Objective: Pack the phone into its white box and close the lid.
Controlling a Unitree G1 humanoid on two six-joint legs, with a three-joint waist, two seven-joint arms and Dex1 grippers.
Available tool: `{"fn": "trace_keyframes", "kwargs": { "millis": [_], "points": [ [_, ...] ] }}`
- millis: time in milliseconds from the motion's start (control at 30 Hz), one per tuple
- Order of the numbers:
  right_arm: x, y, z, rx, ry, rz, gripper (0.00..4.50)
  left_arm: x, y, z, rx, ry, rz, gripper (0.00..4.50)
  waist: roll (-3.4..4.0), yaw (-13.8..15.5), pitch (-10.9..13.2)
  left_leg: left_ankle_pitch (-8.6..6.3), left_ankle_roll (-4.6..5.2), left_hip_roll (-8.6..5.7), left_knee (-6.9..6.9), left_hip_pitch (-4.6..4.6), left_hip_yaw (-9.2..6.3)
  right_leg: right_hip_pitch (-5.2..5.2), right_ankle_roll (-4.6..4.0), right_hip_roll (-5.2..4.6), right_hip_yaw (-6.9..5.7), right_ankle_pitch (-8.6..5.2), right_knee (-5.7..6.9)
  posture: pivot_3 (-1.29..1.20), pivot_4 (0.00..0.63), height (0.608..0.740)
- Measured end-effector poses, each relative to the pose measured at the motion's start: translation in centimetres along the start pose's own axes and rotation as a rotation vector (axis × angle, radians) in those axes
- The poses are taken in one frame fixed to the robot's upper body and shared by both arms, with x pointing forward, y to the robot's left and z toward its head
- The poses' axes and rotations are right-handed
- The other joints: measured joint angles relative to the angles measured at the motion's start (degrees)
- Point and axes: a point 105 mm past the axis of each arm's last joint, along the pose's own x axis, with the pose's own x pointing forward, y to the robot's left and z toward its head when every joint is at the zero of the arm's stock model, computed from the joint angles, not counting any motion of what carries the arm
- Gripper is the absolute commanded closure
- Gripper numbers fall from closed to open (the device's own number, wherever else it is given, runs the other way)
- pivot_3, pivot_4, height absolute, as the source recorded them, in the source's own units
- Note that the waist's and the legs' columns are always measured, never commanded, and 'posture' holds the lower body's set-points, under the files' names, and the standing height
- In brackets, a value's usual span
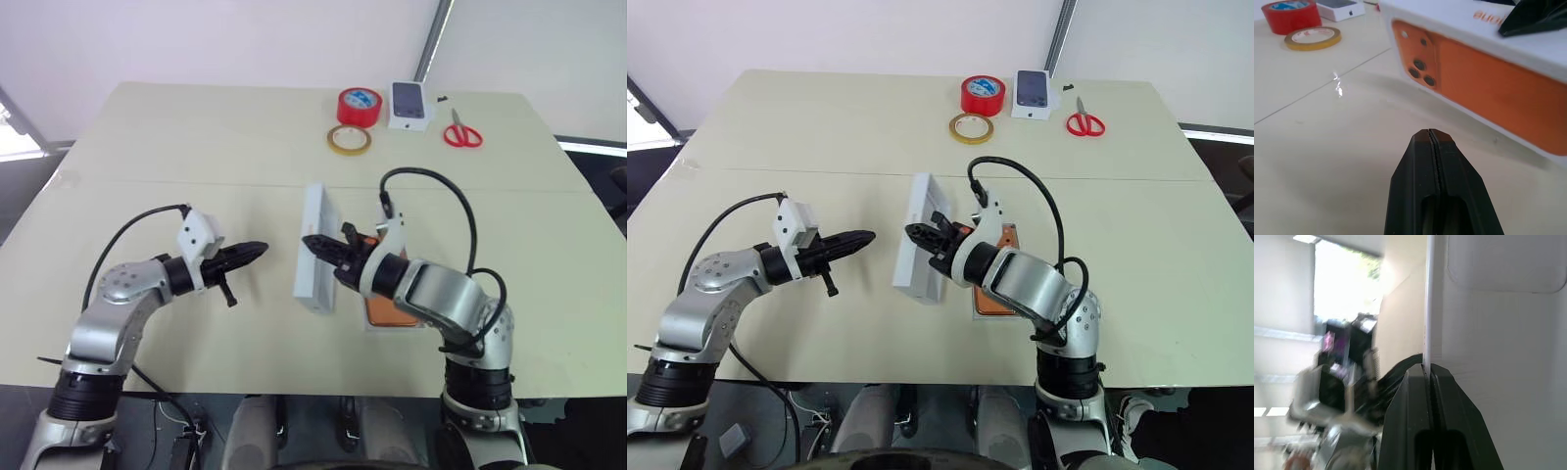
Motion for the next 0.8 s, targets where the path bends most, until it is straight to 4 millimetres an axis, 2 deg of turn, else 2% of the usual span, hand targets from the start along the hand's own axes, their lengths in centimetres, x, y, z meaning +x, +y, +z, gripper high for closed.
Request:
{"fn": "trace_keyframes", "kwargs": {
  "millis": [67,233,367,433,500,533,600,700,800],
  "points": [
    [-0.4,-1.0,0.5,-0.001,-0.019,-0.052,3.02,1.0,-0.8,-0.1,0.001,0.001,-0.036,4.5,0.01,-0.2,0.0,0.0,0.0,0.0,-0.01,0.0,0.02,-0.01,0.0,0.0,0.03,0.0,0.0,0.0,0.15,0.74],
    [-1.3,-1.6,1.9,-0.139,-0.013,-0.066,0.41,4.7,-2.7,0.8,0.022,-0.034,-0.123,4.5,0.03,-0.3,0.0,0.01,0.02,-0.01,0.0,0.02,0.03,0.0,0.0,0.03,0.08,0.0,0.01,0.0,0.15,0.74],
    [-2.6,-1.8,5.4,-0.358,0.038,-0.086,0.41,7.1,-3.5,1.1,0.027,-0.039,-0.158,4.5,0.12,-0.3,0.0,0.01,0.04,-0.01,-0.02,0.04,0.09,-0.03,-0.01,0.05,0.13,0.0,0.02,0.0,0.15,0.74],
    [-4.2,-1.5,8.0,-0.478,0.05,-0.136,0.41,8.0,-4.0,1.1,0.021,-0.04,-0.172,4.5,0.23,-0.2,0.1,0.0,0.05,-0.02,-0.02,0.01,0.11,-0.06,0.0,0.04,0.14,-0.01,0.01,0.0,0.15,0.74],
    [-5.7,-0.9,9.8,-0.566,0.047,-0.173,0.41,8.5,-4.5,1.0,0.024,-0.034,-0.191,4.5,0.2,0.0,0.1,-0.03,0.09,-0.03,-0.04,0.01,0.09,-0.06,0.0,0.11,0.14,-0.01,-0.02,0.0,0.15,0.74],
    [-6.0,-0.7,10.2,-0.595,0.051,-0.175,0.64,8.6,-4.6,1.0,0.024,-0.035,-0.194,4.5,0.19,0.0,0.1,-0.03,0.1,-0.05,-0.03,0.02,0.09,-0.05,0.0,0.16,0.14,-0.01,-0.02,0.0,0.15,0.74],
    [-6.3,-1.8,10.8,-0.634,0.071,-0.225,1.32,9.1,-5.1,1.3,0.031,-0.044,-0.21,4.5,0.2,0.0,0.1,-0.03,0.11,-0.06,-0.03,0.03,0.08,-0.05,0.0,0.18,0.14,0.0,0.0,0.0,0.15,0.74],
    [-6.5,-3.9,11.4,-0.722,0.11,-0.325,2.95,9.7,-5.9,1.3,0.029,-0.048,-0.237,4.5,0.23,0.1,0.1,-0.03,0.11,-0.06,0.0,0.02,0.1,-0.07,0.0,0.15,0.15,0.0,0.0,0.0,0.15,0.74],
    [-6.7,-4.7,11.9,-0.836,0.138,-0.373,4.47,10.0,-6.1,1.2,0.027,-0.047,-0.238,4.5,0.23,0.2,0.1,-0.03,0.11,-0.06,0.0,0.0,0.1,-0.09,0.02,0.12,0.16,-0.01,-0.01,0.0,0.15,0.74]
  ]
}}
